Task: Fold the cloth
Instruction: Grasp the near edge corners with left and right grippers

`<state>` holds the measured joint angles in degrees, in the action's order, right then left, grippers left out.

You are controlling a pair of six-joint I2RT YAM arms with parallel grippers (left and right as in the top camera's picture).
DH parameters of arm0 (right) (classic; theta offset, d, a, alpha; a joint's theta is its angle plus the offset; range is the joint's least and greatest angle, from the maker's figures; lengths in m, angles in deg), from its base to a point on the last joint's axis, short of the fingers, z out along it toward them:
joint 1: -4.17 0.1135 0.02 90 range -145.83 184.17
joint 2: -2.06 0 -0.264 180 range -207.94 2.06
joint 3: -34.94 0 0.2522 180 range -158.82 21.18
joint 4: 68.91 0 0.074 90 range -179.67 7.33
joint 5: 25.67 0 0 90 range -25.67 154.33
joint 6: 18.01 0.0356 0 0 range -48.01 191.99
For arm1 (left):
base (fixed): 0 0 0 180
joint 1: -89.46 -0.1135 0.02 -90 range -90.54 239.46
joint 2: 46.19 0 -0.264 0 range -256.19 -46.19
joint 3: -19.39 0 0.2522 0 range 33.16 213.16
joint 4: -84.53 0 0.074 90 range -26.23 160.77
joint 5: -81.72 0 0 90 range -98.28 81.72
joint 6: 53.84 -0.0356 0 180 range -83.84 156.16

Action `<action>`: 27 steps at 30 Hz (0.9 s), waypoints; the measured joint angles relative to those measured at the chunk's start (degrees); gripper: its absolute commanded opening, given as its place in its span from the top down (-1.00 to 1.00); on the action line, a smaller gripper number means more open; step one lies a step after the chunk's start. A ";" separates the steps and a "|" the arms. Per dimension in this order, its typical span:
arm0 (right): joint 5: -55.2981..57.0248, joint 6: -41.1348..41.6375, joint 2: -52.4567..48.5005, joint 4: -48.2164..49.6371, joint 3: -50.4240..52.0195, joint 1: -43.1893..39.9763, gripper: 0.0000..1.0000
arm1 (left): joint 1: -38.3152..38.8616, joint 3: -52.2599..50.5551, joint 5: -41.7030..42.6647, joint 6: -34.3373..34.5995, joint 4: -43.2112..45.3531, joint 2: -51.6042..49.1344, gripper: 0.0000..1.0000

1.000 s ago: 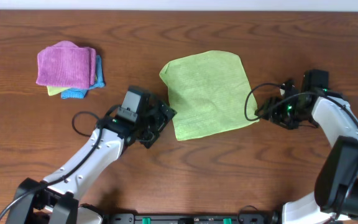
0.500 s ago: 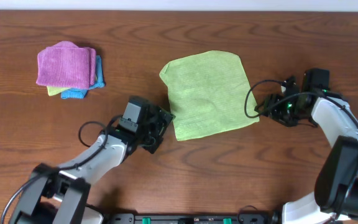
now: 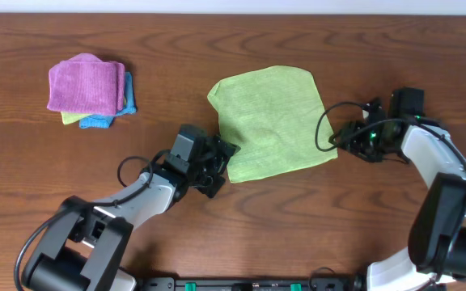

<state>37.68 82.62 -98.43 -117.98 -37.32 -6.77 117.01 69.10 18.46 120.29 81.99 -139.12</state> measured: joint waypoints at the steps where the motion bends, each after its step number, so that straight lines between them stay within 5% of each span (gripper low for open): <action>1: 0.00 0.17 -0.17 0.15 0.00 0.35 -0.12 | 0.20 0.04 0.15 0.57 0.55 -0.42 -0.88; 22: 0.11 0.94 -4.04 0.22 0.00 2.08 -0.11 | 0.94 0.22 0.04 2.49 1.57 -1.07 -0.90; 27: 0.11 0.94 -4.13 0.63 0.02 2.08 -0.11 | 1.68 0.33 -0.66 2.62 1.33 -1.09 -0.76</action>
<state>37.78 83.56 -102.56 -117.34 -37.30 -4.69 118.69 69.43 17.80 122.92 83.32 -140.21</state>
